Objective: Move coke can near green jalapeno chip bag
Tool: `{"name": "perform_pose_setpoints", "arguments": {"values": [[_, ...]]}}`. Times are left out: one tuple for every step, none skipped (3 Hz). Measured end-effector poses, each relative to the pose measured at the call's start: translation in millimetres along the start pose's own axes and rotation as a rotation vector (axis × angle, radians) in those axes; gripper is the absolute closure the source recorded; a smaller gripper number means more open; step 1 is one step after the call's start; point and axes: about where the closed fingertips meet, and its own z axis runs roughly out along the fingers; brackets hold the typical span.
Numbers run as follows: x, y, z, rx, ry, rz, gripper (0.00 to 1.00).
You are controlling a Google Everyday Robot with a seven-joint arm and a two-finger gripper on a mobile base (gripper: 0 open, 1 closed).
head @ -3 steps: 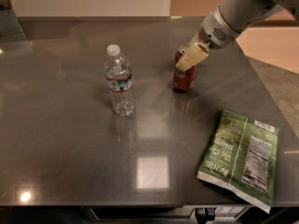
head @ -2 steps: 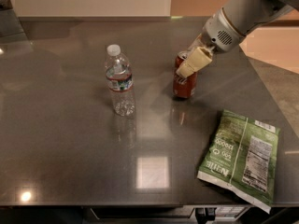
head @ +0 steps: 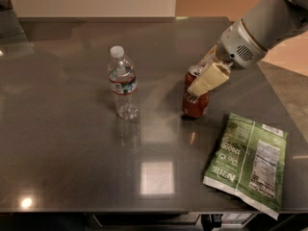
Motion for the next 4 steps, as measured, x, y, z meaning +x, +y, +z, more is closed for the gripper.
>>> {"name": "perform_pose_setpoints", "arguments": {"values": [[8.4,16.6,-0.5,0.007,0.003,-0.023,0.84],[16.4,23.3,0.3,0.021,0.015,-0.034,0.60],[25.8,24.6,1.6,0.038,0.028,-0.026,0.37],[32.7,23.8,-0.2,0.057,0.036,-0.015,0.14]]}}
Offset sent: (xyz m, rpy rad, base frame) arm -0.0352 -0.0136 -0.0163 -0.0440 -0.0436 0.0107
